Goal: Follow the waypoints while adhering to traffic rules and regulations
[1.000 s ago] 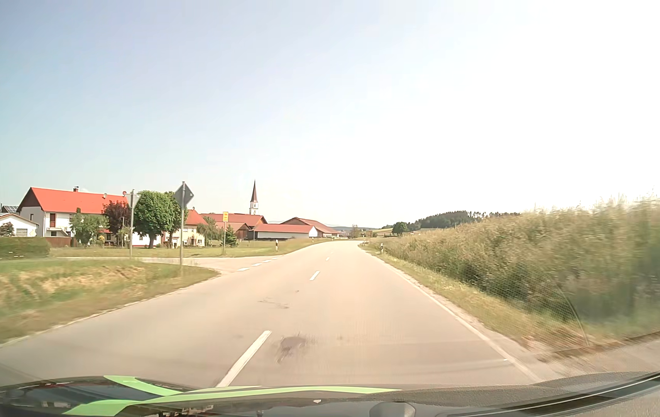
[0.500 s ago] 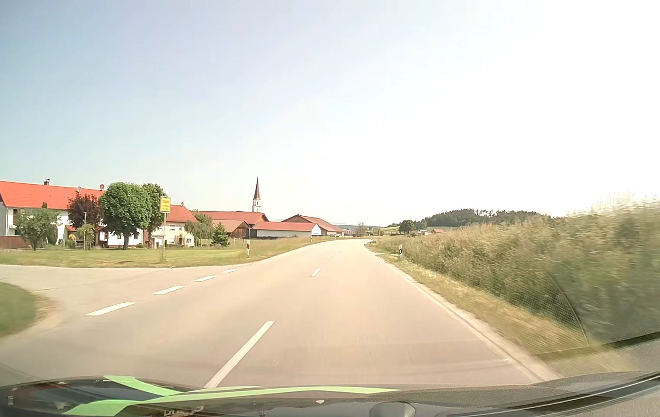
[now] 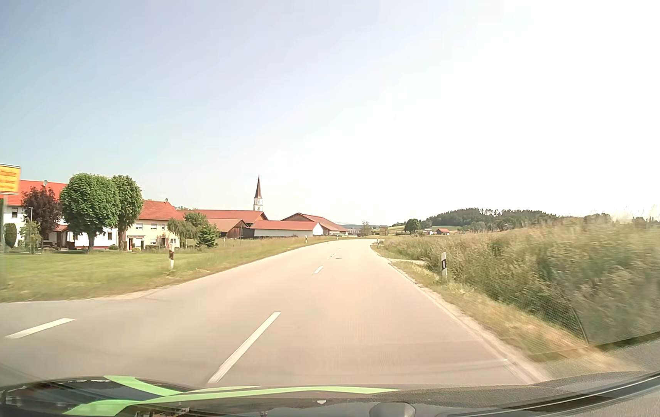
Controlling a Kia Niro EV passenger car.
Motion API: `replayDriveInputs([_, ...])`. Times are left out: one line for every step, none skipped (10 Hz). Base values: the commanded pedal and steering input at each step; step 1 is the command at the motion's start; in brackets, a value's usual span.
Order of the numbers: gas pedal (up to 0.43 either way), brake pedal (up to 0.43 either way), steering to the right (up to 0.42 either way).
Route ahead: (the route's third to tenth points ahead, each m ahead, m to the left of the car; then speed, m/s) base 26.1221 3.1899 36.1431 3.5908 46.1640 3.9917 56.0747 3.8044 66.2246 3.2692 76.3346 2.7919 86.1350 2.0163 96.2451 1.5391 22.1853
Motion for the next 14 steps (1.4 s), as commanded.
replayDriveInputs([0.000, 0.000, -0.002])
replayDriveInputs([0.000, 0.000, -0.003])
replayDriveInputs([0.000, 0.000, -0.003])
replayDriveInputs([0.008, 0.000, -0.003])
replayDriveInputs([0.020, 0.000, -0.003])
replayDriveInputs([0.028, 0.000, -0.003])
replayDriveInputs([0.039, 0.000, -0.003])
replayDriveInputs([0.039, 0.000, -0.003])
replayDriveInputs([0.039, 0.000, -0.003])
replayDriveInputs([0.047, 0.000, 0.000])
replayDriveInputs([0.067, 0.000, 0.004])
replayDriveInputs([0.067, 0.000, 0.005])
replayDriveInputs([0.067, 0.000, 0.005])
replayDriveInputs([0.067, 0.000, 0.005])
